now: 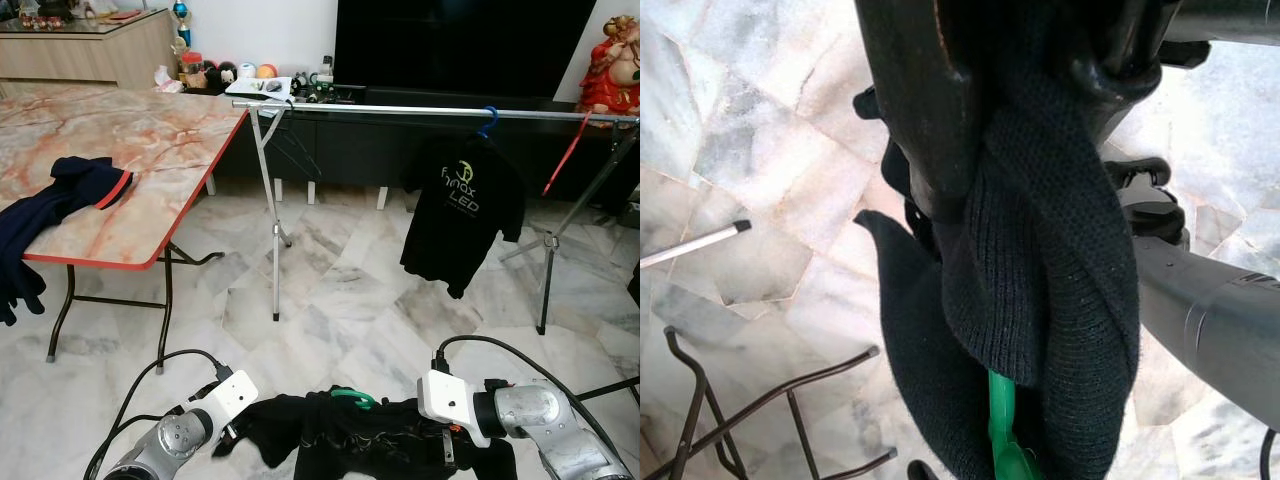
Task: Hang hanger
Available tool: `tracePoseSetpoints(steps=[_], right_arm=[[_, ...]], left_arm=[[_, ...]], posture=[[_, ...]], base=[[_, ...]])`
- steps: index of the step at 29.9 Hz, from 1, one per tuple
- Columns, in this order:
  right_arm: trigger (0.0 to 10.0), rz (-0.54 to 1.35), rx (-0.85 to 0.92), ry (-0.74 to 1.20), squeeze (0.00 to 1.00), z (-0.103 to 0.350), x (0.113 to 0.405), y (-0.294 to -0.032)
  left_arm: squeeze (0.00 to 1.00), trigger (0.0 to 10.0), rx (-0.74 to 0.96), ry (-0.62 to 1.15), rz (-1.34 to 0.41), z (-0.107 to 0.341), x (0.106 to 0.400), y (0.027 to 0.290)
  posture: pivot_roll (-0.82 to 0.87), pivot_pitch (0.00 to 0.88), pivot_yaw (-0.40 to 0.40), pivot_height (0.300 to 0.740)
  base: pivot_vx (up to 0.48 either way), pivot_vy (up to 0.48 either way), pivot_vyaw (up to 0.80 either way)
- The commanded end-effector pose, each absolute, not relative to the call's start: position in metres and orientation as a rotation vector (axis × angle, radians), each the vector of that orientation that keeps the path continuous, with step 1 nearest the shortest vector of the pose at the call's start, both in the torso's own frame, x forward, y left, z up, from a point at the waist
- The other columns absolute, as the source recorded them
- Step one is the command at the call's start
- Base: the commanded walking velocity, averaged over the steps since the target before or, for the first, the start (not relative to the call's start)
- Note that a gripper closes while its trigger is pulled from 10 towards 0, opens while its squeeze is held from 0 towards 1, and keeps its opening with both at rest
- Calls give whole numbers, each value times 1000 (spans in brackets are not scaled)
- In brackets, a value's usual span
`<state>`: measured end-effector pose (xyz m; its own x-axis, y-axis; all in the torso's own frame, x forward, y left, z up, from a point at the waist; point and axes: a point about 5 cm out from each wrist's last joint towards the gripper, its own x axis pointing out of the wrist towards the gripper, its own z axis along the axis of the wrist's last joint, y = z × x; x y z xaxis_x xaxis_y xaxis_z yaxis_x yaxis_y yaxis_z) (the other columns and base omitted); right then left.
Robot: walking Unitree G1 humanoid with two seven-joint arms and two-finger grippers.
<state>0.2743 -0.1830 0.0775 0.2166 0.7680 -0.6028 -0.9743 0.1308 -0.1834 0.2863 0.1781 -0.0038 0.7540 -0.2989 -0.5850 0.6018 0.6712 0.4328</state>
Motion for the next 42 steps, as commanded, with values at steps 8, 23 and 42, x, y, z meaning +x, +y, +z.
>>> tracePoseSetpoints(steps=[8,23,42], right_arm=[[10000,1329,-643,365,0,89,278,-179],[10000,1324,-632,344,0,93,279,-176],[10000,1288,-642,344,0,92,281,-178]], left_arm=[[0,10000,616,512,-649,-7,282,165],[0,0,605,511,-690,-8,280,159],[0,0,573,521,-675,-7,281,163]], posture=[[94,0,-31,740],[93,4,-31,740],[97,10,-25,740]], base=[[0,0,0],[0,0,0],[0,0,0]])
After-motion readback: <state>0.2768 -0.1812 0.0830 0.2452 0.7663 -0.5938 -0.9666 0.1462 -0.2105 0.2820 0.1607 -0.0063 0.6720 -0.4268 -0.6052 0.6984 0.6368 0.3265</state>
